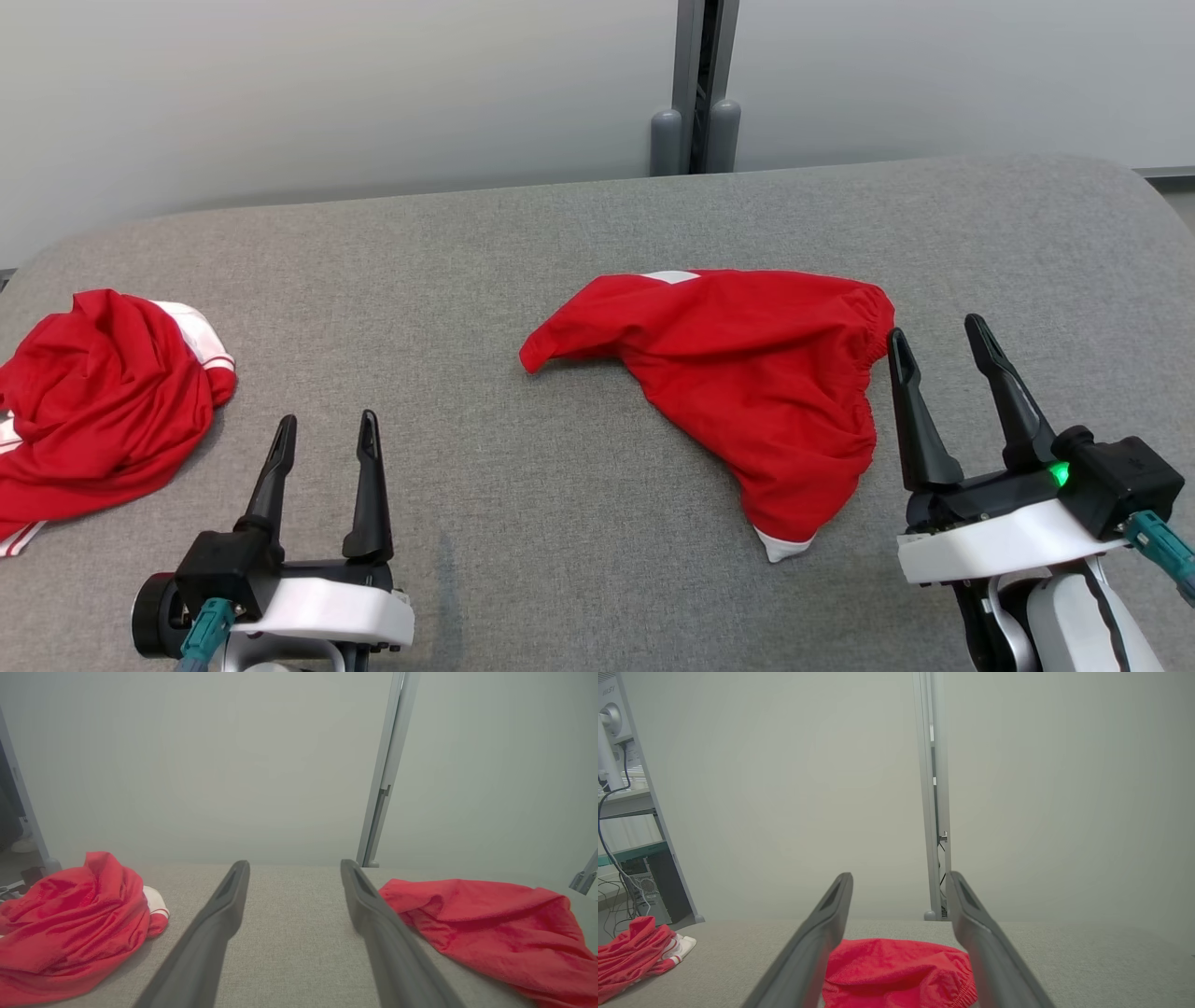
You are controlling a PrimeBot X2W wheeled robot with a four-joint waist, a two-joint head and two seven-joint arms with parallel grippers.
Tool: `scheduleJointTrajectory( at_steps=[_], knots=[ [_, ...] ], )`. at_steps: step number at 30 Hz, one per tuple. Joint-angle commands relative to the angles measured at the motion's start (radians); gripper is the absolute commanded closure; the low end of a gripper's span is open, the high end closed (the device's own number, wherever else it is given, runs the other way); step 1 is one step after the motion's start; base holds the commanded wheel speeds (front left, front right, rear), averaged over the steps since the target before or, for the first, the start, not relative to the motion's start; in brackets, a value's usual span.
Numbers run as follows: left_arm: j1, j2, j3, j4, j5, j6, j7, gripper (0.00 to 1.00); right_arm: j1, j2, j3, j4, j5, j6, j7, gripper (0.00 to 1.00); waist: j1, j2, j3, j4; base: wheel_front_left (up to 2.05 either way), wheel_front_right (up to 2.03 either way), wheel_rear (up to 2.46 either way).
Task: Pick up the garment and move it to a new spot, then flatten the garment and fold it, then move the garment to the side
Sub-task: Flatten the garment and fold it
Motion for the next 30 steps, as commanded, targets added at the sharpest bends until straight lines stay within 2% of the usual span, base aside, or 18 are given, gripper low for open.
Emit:
scheduleJointTrajectory(
  at_steps=[1, 9, 14, 17, 26, 30],
  knots=[
    [-0.014, 0.004, 0.003, 0.002, 0.001, 0.004, -0.003, 0.0, -0.002, -0.004, -0.001, 0.002, -0.001, 0.0, -0.002, 0.0, 0.0, 0.0, 0.0, 0.0, 0.0, 0.0, 0.0],
    [-0.013, 0.004, 0.003, 0.002, 0.008, -0.003, -0.003, 0.0, -0.003, -0.004, -0.013, 0.003, 0.011, 0.0, -0.002, 0.0, 0.0, 0.0, 0.009, 0.001, 0.0, 0.0, 0.0],
    [-0.029, 0.004, -0.004, 0.004, 0.013, -0.011, -0.003, 0.0, -0.017, -0.004, -0.056, 0.058, 0.01, 0.0, -0.002, 0.0, 0.0, 0.0, 0.033, 0.013, 0.0, 0.0, 0.0],
    [-0.04, 0.004, -0.016, 0.006, 0.017, -0.017, -0.003, 0.0, -0.031, -0.004, -0.079, 0.121, 0.007, 0.0, -0.002, 0.0, 0.0, 0.0, 0.05, 0.028, 0.0, 0.0, 0.0],
    [-0.064, 0.004, -0.046, 0.017, 0.031, -0.023, -0.003, 0.0, -0.126, -0.005, -0.129, 0.331, 0.121, 0.0, -0.002, 0.0, 0.0, 0.0, 0.097, 0.1, 0.0, 0.0, 0.0],
    [-0.069, 0.004, -0.053, 0.021, 0.032, -0.024, -0.002, 0.0, -0.157, -0.02, -0.134, 0.425, 0.137, 0.0, -0.002, 0.0, 0.0, 0.0, 0.11, 0.133, 0.0, 0.0, 0.0]
  ],
)
